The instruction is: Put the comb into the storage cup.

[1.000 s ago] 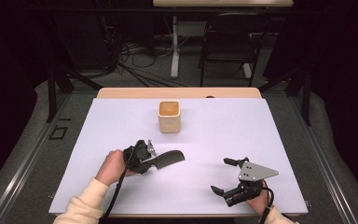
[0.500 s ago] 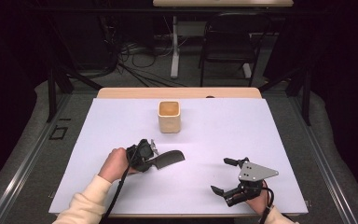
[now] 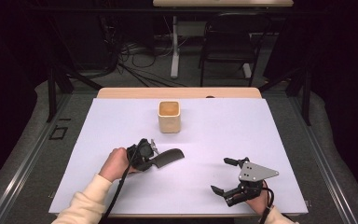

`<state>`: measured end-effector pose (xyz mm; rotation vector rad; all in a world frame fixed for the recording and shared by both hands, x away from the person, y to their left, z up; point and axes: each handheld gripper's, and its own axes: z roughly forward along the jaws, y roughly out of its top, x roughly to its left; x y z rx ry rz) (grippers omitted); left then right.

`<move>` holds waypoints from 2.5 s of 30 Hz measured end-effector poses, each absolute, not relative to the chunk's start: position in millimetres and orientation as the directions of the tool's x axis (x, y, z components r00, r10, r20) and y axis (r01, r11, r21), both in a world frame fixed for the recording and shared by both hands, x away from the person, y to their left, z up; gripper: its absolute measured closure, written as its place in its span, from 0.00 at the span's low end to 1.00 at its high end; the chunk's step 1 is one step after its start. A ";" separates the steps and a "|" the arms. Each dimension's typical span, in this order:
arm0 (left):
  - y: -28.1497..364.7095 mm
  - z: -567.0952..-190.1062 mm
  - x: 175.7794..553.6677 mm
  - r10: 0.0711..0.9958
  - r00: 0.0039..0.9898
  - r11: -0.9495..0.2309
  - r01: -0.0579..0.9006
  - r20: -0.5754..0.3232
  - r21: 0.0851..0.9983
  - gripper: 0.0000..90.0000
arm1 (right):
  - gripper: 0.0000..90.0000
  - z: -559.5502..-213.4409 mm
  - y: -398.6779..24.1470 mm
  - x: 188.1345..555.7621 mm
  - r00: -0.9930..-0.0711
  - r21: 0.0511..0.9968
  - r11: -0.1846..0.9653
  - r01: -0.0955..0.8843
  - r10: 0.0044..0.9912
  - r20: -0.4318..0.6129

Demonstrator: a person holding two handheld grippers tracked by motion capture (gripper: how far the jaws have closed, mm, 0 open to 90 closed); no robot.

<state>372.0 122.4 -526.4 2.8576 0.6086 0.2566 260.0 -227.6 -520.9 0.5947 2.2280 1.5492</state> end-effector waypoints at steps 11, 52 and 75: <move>129.5 -525.1 367.7 0.440 0.891 -0.875 0.396 0.113 0.279 0.80 | 0.00 -520.7 -227.4 260.0 -0.847 0.941 0.311 0.134 0.529 -0.055; 153.3 -505.3 355.3 0.537 0.843 -0.736 0.447 0.035 0.508 0.80 | 0.00 -520.7 -228.1 260.2 -0.844 0.941 0.310 0.137 0.534 -0.054; 165.9 -500.8 353.1 0.591 0.806 -0.650 0.465 0.016 0.601 0.80 | 0.00 -520.9 -227.8 260.4 -0.845 0.939 0.313 0.141 0.532 -0.051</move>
